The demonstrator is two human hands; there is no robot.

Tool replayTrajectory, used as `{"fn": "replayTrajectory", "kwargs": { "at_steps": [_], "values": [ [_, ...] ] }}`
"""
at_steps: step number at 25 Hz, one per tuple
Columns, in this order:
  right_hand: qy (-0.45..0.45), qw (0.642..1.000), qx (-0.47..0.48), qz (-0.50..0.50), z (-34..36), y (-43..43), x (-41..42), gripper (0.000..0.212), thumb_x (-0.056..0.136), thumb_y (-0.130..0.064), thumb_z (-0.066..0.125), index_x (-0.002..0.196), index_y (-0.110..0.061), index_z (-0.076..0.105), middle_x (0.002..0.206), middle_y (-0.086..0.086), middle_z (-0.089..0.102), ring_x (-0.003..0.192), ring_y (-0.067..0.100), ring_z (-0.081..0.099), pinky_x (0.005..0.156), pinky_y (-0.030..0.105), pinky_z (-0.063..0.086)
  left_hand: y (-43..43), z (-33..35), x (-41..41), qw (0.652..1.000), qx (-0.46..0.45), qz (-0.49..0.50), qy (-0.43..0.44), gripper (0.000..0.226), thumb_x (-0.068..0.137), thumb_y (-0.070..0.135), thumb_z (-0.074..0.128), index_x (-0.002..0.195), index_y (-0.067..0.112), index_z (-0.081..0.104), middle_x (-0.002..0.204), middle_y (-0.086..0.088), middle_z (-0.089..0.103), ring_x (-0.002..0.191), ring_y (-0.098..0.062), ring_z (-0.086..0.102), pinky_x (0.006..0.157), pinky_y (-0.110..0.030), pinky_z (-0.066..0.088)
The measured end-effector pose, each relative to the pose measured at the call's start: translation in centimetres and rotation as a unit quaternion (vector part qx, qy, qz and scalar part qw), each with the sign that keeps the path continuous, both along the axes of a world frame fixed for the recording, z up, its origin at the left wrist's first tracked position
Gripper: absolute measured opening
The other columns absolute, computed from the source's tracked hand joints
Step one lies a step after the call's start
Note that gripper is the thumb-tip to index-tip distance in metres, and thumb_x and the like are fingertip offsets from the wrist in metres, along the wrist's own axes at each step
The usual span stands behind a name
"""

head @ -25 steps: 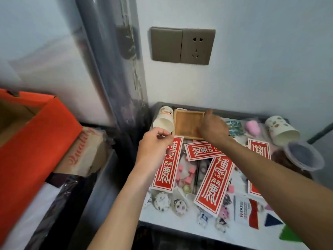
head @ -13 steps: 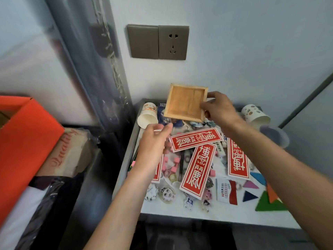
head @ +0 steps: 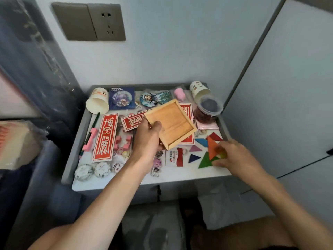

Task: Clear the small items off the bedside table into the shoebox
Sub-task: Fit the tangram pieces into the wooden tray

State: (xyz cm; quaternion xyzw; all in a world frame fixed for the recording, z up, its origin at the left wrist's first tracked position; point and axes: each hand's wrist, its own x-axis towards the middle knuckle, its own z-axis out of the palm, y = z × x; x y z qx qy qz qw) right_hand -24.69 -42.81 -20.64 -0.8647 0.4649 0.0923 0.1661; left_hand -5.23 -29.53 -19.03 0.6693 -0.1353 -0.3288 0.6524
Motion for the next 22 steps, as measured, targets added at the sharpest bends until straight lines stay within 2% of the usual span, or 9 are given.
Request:
{"fn": "replayTrajectory", "kwargs": {
  "at_steps": [1, 3, 5, 7, 11, 15, 17, 22],
  "values": [
    [0.010, 1.000, 0.000, 0.012, -0.4, -0.2, -0.3, 0.051, 0.080, -0.044, 0.074, 0.125, -0.028, 0.055, 0.123, -0.001, 0.053, 0.105, 0.020, 0.056, 0.086, 0.037, 0.051, -0.1, -0.1, -0.1, 1.000, 0.001, 0.001, 0.010, 0.013, 0.103, 0.019, 0.047, 0.111, 0.023, 0.056, 0.109, -0.002, 0.069, 0.094, -0.020, 0.068, 0.062, -0.032, 0.057],
    [-0.028, 0.999, -0.046, 0.009, -1.0, -0.3, -0.1, 0.053, 0.081, -0.055, 0.068, 0.122, -0.025, 0.056, 0.120, 0.000, 0.057, 0.102, 0.022, 0.059, 0.078, 0.035, 0.051, -0.6, -0.3, -0.3, 1.000, 0.005, 0.003, 0.022, 0.012, 0.103, 0.020, 0.048, 0.110, 0.023, 0.057, 0.107, -0.001, 0.069, 0.094, -0.020, 0.069, 0.054, -0.028, 0.054],
    [-0.049, 0.993, -0.109, -0.019, -1.5, -0.6, 0.9, 0.058, 0.081, -0.063, 0.062, 0.120, -0.021, 0.053, 0.115, 0.001, 0.060, 0.097, 0.025, 0.063, 0.070, 0.036, 0.049, -1.1, -0.4, -0.4, 1.000, 0.006, 0.003, 0.028, 0.012, 0.103, 0.020, 0.048, 0.104, 0.027, 0.058, 0.105, 0.001, 0.070, 0.093, -0.020, 0.069, 0.053, -0.028, 0.055],
    [-0.030, 0.991, -0.127, -0.026, -1.8, -0.9, 1.9, 0.057, 0.083, -0.060, 0.063, 0.120, -0.018, 0.052, 0.116, 0.004, 0.060, 0.098, 0.027, 0.064, 0.069, 0.038, 0.049, -1.5, -0.6, -0.4, 0.999, 0.005, 0.004, 0.033, 0.013, 0.102, 0.020, 0.049, 0.102, 0.028, 0.059, 0.102, 0.001, 0.071, 0.092, -0.021, 0.070, 0.055, -0.030, 0.056],
    [-0.045, 0.993, -0.103, -0.030, -2.3, -1.3, 3.0, 0.049, 0.082, -0.049, 0.071, 0.116, -0.016, 0.056, 0.113, 0.005, 0.058, 0.095, 0.026, 0.062, 0.068, 0.036, 0.048, -1.8, -1.1, -0.1, 0.999, 0.000, 0.001, 0.040, 0.012, 0.102, 0.021, 0.051, 0.104, 0.027, 0.060, 0.098, 0.003, 0.073, 0.090, -0.020, 0.072, 0.054, -0.029, 0.056],
    [-0.076, 0.993, -0.067, -0.058, -2.5, -1.2, 3.5, 0.056, 0.077, -0.044, 0.077, 0.119, -0.017, 0.054, 0.116, 0.003, 0.055, 0.097, 0.023, 0.060, 0.077, 0.040, 0.054, -1.6, -1.3, 0.0, 0.999, -0.003, -0.010, 0.045, 0.013, 0.103, 0.021, 0.049, 0.105, 0.028, 0.060, 0.099, 0.003, 0.073, 0.091, -0.019, 0.072, 0.056, -0.030, 0.057],
    [-0.102, 0.992, -0.054, -0.055, -2.5, -1.1, 3.7, 0.053, 0.078, -0.038, 0.078, 0.121, -0.018, 0.054, 0.120, 0.003, 0.052, 0.098, 0.021, 0.058, 0.079, 0.036, 0.053, -1.4, -1.2, -0.1, 0.998, -0.007, -0.012, 0.057, 0.014, 0.103, 0.022, 0.048, 0.106, 0.028, 0.060, 0.103, 0.001, 0.073, 0.093, -0.021, 0.071, 0.056, -0.032, 0.057],
    [-0.187, 0.981, 0.009, -0.053, -1.3, -1.4, 2.1, 0.037, 0.082, -0.025, 0.077, 0.114, -0.024, 0.061, 0.118, -0.001, 0.056, 0.096, 0.013, 0.052, 0.079, 0.029, 0.049, -0.8, -0.7, 0.0, 0.984, -0.056, -0.024, 0.168, 0.023, 0.106, 0.026, 0.041, 0.122, 0.018, 0.055, 0.110, -0.008, 0.071, 0.083, -0.027, 0.075, 0.062, -0.047, 0.062]
  ]
}}
